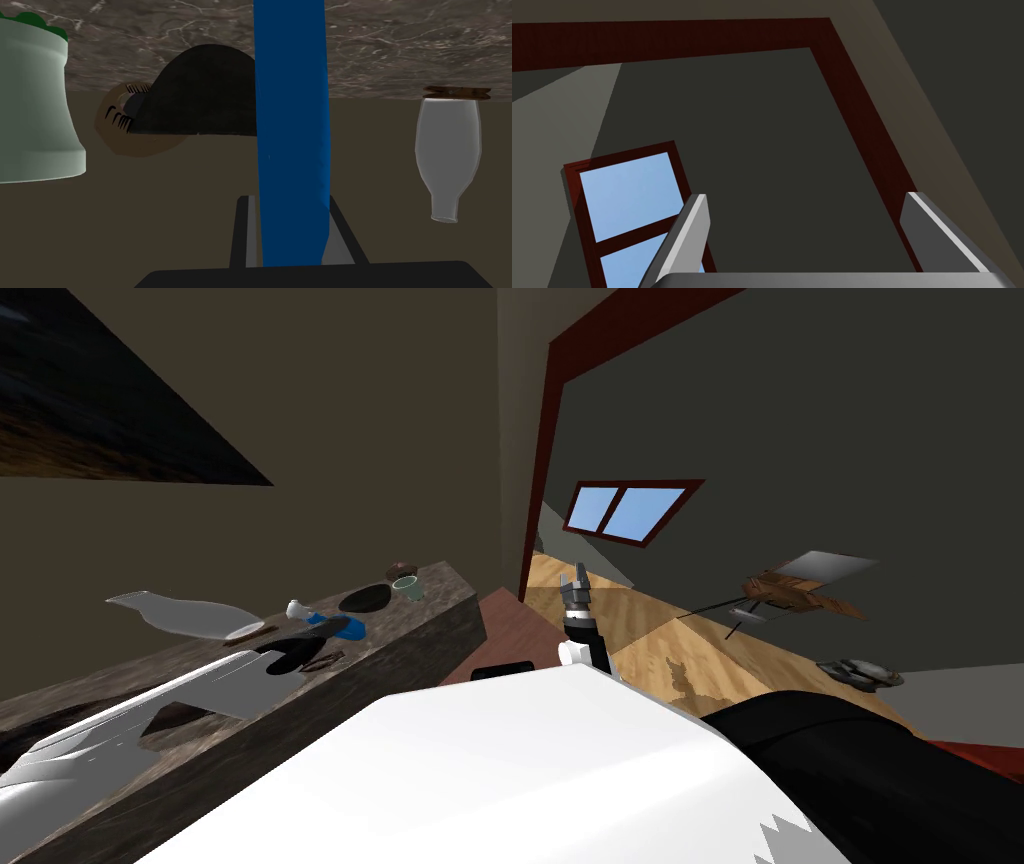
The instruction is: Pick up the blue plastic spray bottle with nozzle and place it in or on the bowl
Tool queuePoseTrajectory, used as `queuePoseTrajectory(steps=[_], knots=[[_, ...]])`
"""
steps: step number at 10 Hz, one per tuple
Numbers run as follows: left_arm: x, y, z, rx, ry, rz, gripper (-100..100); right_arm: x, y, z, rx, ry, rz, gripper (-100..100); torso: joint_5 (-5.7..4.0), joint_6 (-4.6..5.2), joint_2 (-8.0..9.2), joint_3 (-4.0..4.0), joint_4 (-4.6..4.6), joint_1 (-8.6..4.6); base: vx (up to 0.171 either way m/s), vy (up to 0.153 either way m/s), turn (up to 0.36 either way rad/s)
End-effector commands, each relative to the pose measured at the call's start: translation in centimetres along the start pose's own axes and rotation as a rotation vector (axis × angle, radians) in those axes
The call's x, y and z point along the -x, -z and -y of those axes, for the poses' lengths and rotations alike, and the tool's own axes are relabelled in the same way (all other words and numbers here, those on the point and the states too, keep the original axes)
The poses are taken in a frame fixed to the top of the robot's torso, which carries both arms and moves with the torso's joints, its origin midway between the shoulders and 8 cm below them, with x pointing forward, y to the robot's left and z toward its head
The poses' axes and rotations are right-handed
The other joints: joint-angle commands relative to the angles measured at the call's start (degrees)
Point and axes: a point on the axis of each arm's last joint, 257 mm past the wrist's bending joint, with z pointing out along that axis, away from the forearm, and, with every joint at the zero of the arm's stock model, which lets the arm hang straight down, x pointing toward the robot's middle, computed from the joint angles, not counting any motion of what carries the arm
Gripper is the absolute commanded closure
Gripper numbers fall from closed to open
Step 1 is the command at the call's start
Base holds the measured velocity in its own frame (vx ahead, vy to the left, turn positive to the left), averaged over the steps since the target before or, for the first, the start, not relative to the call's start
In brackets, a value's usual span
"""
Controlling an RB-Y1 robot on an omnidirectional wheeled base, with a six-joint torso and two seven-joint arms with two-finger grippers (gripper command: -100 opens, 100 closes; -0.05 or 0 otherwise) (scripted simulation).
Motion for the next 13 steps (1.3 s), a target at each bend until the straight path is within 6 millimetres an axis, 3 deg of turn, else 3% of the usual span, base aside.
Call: queuePoseTrajectory(steps=[1,13], knots=[[1.1,0.4,0.4,0.002,-0.001,0.0,100,0.0,0.0,0.0,0.0,0.0,0.0,0,0.0,0.0,0.0,0.0,0.0,0.0,0.039,-0.03,0.052],[10.0,1.7,8.3,-0.095,-0.07,0.044,100,0.0,0.0,0.0,0.0,0.0,0.0,0,0.2,0.14,-0.83,-0.54,-0.27,0.63,0.109,0.036,0.1]])
